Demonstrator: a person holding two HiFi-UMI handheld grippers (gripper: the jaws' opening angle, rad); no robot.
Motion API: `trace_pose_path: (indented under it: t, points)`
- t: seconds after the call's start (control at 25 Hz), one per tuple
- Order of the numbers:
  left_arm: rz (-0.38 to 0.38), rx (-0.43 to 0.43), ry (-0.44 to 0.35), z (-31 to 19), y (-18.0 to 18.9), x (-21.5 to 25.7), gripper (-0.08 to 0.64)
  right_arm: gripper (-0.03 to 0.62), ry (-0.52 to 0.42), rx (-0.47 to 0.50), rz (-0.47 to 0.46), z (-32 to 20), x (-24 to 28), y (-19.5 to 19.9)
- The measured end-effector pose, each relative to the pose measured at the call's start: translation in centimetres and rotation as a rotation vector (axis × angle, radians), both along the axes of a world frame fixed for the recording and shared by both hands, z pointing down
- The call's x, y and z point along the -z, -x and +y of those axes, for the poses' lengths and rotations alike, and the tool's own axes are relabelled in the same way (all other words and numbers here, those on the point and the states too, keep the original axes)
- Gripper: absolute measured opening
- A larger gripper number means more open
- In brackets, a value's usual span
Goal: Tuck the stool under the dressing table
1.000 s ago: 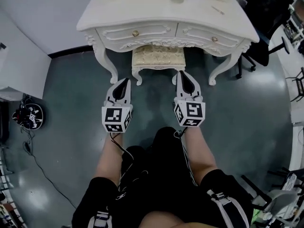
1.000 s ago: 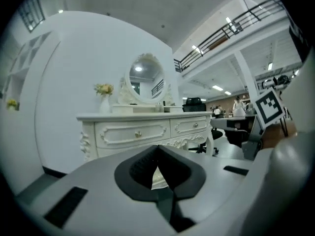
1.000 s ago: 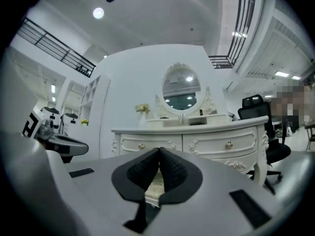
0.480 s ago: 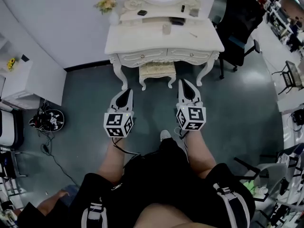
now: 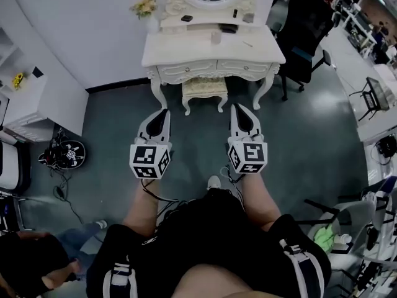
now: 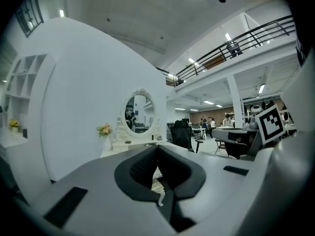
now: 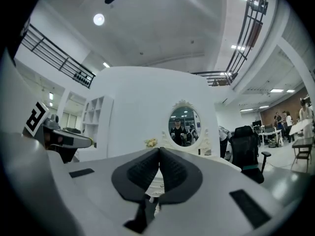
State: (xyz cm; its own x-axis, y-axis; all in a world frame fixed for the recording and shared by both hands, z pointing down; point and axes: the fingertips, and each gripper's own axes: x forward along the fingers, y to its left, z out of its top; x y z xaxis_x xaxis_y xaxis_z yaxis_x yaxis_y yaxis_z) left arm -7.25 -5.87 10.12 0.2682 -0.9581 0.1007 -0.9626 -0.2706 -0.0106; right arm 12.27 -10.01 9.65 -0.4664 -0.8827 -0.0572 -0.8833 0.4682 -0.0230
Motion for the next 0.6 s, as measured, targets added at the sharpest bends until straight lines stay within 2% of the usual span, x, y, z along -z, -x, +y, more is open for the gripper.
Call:
trace_pose_path:
  t: [0.32, 0.6]
  points:
    - [-0.002, -0.036, -0.017, 0.6, -1.7, 1.4, 0.018, 0.012, -0.006, -0.023, -0.027, 0.9, 1.4, -1.1]
    - [-0.009, -0.046, -0.019, 0.0, -3.4, 0.7, 0.018, 0.012, -0.02, -0.016, -0.035, 0.4, 0.9, -2.2]
